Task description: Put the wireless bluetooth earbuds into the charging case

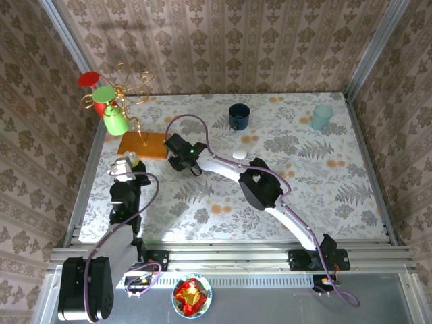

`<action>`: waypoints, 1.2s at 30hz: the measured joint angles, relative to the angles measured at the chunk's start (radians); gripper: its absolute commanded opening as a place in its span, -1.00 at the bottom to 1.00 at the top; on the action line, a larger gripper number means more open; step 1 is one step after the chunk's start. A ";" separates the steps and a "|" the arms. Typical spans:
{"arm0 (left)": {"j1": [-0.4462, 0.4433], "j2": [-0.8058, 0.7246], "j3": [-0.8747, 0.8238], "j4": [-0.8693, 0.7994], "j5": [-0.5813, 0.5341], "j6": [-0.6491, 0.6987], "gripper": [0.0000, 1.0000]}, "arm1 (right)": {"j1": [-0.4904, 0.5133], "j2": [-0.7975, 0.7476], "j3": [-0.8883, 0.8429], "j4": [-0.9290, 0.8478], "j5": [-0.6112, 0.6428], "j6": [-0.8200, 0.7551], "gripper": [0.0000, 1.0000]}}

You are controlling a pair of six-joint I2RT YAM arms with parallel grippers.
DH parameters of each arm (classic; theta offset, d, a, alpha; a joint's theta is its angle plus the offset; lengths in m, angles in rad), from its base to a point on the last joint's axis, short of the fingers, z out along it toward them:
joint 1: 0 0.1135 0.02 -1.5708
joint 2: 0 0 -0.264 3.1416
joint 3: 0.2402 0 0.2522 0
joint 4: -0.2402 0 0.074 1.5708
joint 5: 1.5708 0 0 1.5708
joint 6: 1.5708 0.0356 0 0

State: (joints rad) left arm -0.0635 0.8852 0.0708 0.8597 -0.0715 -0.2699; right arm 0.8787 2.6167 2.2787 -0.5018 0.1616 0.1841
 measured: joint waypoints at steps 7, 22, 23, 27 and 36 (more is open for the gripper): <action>0.000 -0.004 -0.006 0.000 0.000 0.000 -1.00 | 0.013 0.004 0.015 -0.029 0.030 -0.036 -0.48; 0.000 -0.004 -0.006 -0.001 0.012 0.001 -1.00 | 0.016 -0.291 -0.499 0.124 -0.008 -0.111 -0.44; 0.000 -0.004 -0.006 -0.001 0.012 0.001 -1.00 | 0.016 -0.317 -0.543 0.138 -0.011 -0.111 -0.42; 0.000 -0.004 -0.006 -0.001 0.020 0.001 -1.00 | 0.016 -0.412 -0.700 0.182 -0.013 -0.106 -0.42; 0.000 -0.004 -0.006 0.000 0.049 0.001 -1.00 | 0.016 -0.661 -1.077 0.261 -0.012 -0.060 -0.46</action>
State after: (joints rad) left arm -0.0635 0.8814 0.0643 0.8593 -0.0227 -0.2691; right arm 0.8948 1.9556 1.2015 -0.2413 0.1497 0.1238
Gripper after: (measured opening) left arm 0.204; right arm 0.277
